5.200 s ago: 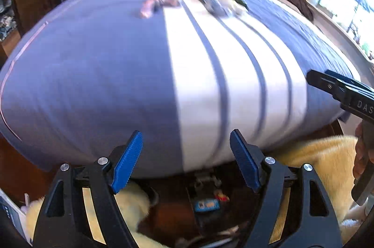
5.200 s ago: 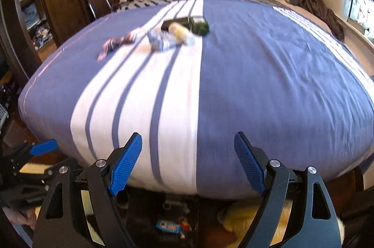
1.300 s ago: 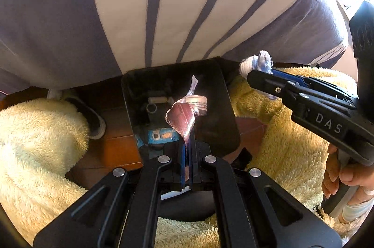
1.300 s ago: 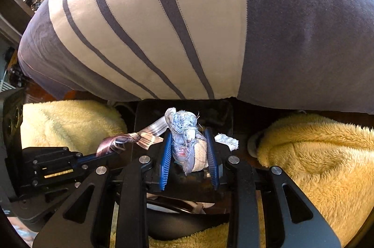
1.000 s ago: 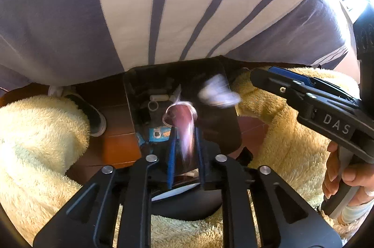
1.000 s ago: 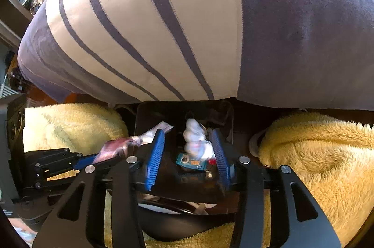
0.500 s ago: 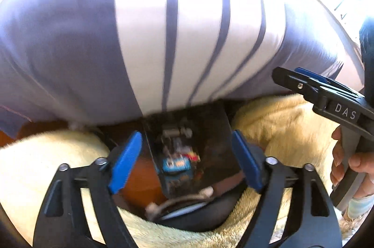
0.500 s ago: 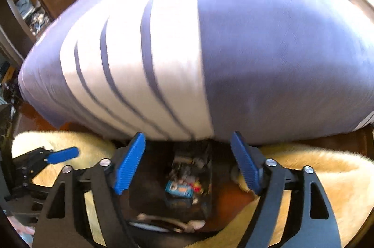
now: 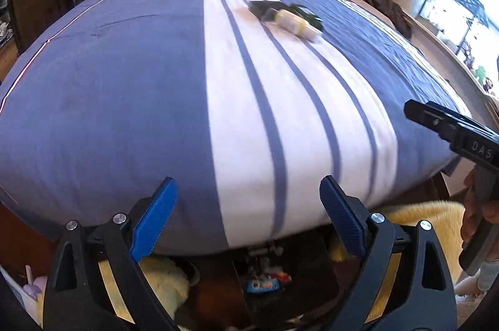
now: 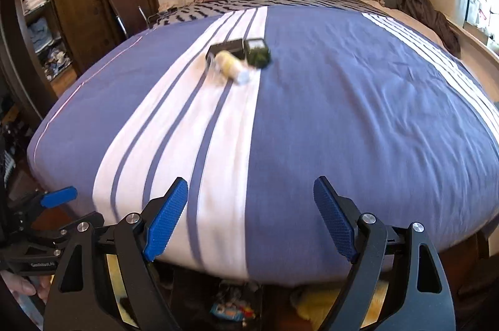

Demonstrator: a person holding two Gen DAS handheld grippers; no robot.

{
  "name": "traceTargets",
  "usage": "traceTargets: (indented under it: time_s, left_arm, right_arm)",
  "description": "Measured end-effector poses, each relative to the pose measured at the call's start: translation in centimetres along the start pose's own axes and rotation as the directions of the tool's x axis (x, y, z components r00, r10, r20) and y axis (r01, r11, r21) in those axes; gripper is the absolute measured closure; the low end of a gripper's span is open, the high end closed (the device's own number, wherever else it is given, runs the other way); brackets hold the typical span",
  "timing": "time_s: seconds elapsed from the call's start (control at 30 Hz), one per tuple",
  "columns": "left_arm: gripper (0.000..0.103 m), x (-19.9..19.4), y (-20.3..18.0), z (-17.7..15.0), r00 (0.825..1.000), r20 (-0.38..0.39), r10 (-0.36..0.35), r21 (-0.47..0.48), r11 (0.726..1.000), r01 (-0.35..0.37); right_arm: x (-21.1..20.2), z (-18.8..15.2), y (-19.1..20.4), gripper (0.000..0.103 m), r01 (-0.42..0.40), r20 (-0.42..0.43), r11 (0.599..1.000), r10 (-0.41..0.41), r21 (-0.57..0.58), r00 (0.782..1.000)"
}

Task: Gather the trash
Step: 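Grasp the clear plastic box with the left tool while the right tool grasps the yellow lotion bottle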

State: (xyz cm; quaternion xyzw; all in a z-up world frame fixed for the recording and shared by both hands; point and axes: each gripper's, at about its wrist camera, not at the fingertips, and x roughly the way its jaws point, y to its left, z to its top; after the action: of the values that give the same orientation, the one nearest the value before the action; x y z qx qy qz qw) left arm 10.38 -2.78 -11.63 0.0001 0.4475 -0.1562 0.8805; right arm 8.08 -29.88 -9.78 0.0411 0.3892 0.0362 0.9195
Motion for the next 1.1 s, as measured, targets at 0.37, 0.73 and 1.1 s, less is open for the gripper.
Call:
traceTargets:
  time_s: [0.37,0.73,1.1]
  left_arm:
    - [0.015,3.4,1.3,7.0,0.999,0.032,0.03,-0.013,0.999,-0.029]
    - [0.015,6.5,1.3,10.0,1.0,0.004,0.021,0.021,1.0,-0.021]
    - [0.015,8.3,1.3,11.1,1.0,-0.01,0.016,0.033,0.999,-0.016]
  right_arm:
    - [6.3,6.3,-0.1,0.033,0.015,-0.041,0.999,-0.017,-0.048,0.999]
    - [13.6,10.2,1.9,0.063,-0.011,-0.129,0.992,-0.005,-0.129,0.992]
    - [17.4,13.2,5.3,0.061,-0.064,-0.158,0.978,0.032,-0.199,0.987]
